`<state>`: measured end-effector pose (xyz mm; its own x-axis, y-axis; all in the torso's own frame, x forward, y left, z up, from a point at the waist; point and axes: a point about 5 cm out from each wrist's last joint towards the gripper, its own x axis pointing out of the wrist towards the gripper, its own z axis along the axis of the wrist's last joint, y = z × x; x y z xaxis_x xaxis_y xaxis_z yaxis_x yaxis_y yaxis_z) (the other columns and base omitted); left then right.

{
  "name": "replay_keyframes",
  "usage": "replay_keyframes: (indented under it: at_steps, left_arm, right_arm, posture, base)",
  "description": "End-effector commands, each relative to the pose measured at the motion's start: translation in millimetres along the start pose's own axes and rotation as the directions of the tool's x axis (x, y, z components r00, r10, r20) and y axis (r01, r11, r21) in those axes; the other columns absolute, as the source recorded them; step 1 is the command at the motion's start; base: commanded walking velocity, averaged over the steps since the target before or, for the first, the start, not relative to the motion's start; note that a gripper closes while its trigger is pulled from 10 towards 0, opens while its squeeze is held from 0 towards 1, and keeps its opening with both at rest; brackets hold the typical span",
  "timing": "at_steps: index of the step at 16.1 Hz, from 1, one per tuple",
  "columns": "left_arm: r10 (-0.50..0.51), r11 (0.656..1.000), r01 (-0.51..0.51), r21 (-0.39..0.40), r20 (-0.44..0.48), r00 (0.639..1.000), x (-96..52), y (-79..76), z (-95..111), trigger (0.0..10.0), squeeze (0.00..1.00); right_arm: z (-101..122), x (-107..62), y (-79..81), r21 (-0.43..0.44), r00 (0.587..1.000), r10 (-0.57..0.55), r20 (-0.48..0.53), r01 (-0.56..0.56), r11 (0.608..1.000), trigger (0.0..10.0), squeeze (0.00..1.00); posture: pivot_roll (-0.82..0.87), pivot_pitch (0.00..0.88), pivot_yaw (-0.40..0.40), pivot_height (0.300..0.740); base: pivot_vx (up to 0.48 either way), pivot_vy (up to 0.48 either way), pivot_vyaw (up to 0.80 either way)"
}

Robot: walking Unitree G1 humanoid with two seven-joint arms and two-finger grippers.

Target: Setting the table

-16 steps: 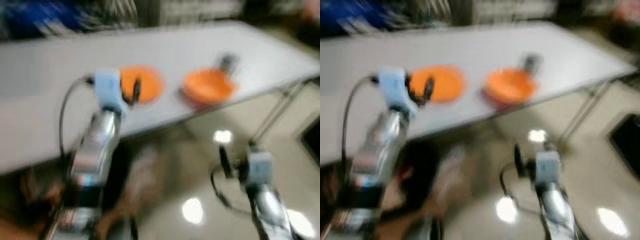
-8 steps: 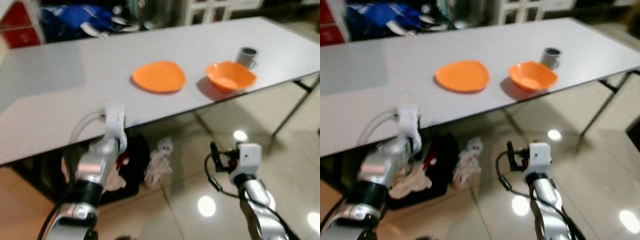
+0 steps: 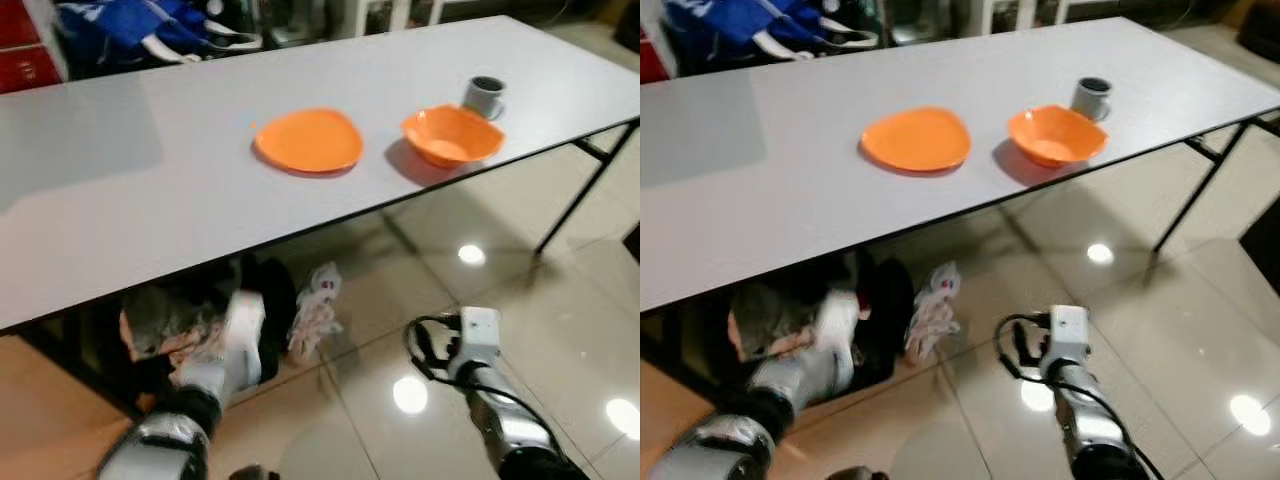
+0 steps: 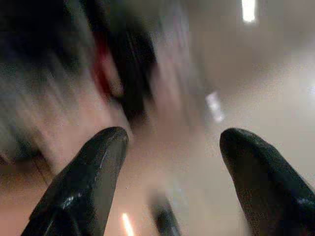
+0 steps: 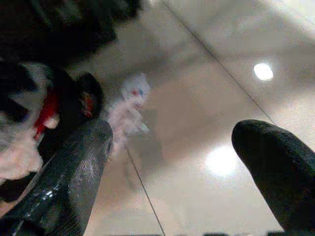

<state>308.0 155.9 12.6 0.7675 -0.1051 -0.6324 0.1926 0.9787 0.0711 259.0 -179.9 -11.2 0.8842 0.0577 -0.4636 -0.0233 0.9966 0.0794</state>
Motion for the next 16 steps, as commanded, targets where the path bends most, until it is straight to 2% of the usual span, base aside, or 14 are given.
replay_keyframes:
  at_steps: [1, 2, 3, 4, 5, 6, 7, 10, 13, 14, 15, 16]
  left_arm:
    - [-0.001, 0.997, -0.013, 0.073, 0.181, 0.984, -2.0, -2.4, 34.8, 10.0, 0.00]
    - [-0.016, 0.999, 0.003, 0.048, 0.278, 0.960, -6.0, -3.6, 47.7, 10.0, 0.00]
    - [-0.031, 0.999, 0.018, 0.046, 0.298, 0.954, -6.1, -5.1, 46.9, 10.0, 0.00]
    - [-0.050, 0.998, 0.040, 0.050, 0.209, 0.977, -1.5, -8.1, 31.9, 10.0, 0.00]
    - [-0.079, 0.995, 0.075, 0.060, 0.066, 0.995, 3.1, -12.5, 11.1, 10.0, 0.00]
    - [-0.139, 0.990, 0.138, -0.017, -0.177, 0.974, 4.2, -19.3, -23.3, 10.0, 0.00]
    - [-0.166, 0.986, 0.151, -0.077, -0.265, 0.950, 2.5, -22.2, -36.5, 10.0, 0.00]
    - [-0.137, 0.988, 0.101, -0.114, -0.370, 0.919, -1.4, -20.5, -56.1, 10.0, 0.00]
    - [-0.096, 0.995, 0.087, -0.042, -0.399, 0.912, -4.1, -16.2, -69.4, 10.0, 0.00]
    - [-0.097, 0.995, 0.096, -0.025, -0.416, 0.904, -5.8, -15.6, -75.6, 10.0, 0.00]
    - [-0.117, 0.991, 0.134, 0.007, -0.449, 0.886, -9.7, -19.4, -90.7, 10.0, 0.00]
    - [-0.117, 0.991, 0.134, 0.007, -0.449, 0.886, -9.7, -19.4, -90.7, 10.0, 0.00]
  right_arm:
    - [7.1, 0.4, -2.3, -0.026, 0.999, -0.006, 0.044, 0.007, 1.000, 10.0, 0.00]
    - [9.8, -0.3, -3.0, -0.037, 0.997, -0.010, 0.075, 0.013, 0.999, 10.0, 0.00]
    - [6.4, 0.2, -4.3, -0.033, 0.997, -0.014, 0.076, 0.016, 0.999, 10.0, 0.00]
    - [-3.0, 0.6, -4.4, -0.014, 0.999, -0.018, 0.028, 0.019, 1.000, 10.0, 0.00]
    - [-9.9, 1.2, -4.2, 0.000, 1.000, -0.020, -0.010, 0.020, 1.000, 10.0, 0.00]
    - [-21.8, 1.4, -4.0, 0.014, 0.996, -0.026, -0.085, 0.027, 1.000, 10.0, 0.00]
    - [-28.3, 1.1, -3.8, 0.016, 0.991, -0.030, -0.131, 0.032, 0.999, 10.0, 0.00]
    - [-43.3, -2.6, -4.7, 0.027, 0.973, -0.041, -0.225, 0.048, 0.998, 10.0, 0.00]
    - [-52.2, -5.4, -2.6, 0.028, 0.964, -0.032, -0.264, 0.041, 0.999, 10.0, 0.00]
    - [-53.9, -5.3, -0.3, 0.030, 0.961, -0.022, -0.275, 0.031, 0.999, 10.0, 0.00]
    - [-59.0, -6.0, 5.3, 0.025, 0.951, -0.001, -0.309, 0.009, 1.000, 10.0, 0.00]
    - [-59.0, -6.0, 5.3, 0.025, 0.951, -0.001, -0.309, 0.009, 1.000, 10.0, 0.00]
  posture:
    - [-0.10, 0.000, 0.007, 0.740]
    - [-0.09, 0.000, 0.008, 0.740]
    - [-0.09, 0.000, 0.009, 0.740]
    - [-0.09, 0.000, 0.008, 0.740]
    - [-0.08, 0.000, 0.008, 0.740]
    - [-0.08, 0.000, 0.009, 0.740]
    - [-0.07, 0.000, 0.009, 0.740]
    - [-0.07, 0.000, 0.007, 0.740]
    - [-0.07, 0.000, 0.010, 0.740]
    - [-0.07, 0.000, 0.010, 0.740]
    - [-0.08, 0.000, 0.011, 0.740]
    - [-0.08, 0.000, 0.011, 0.740]
  base:
    - [0.000, 0.000, 0.00]
    - [0.000, 0.000, 0.00]
    - [0.000, 0.000, 0.00]
    - [0.000, 0.000, 0.00]
    - [0.000, 0.000, 0.00]
    - [0.000, 0.000, 0.00]
    - [0.000, 0.000, 0.00]
    - [0.000, 0.000, 0.00]
    - [0.000, 0.000, 0.00]
    - [0.000, 0.000, 0.00]
    - [0.000, 0.000, 0.00]
    - [0.000, 0.000, 0.00]
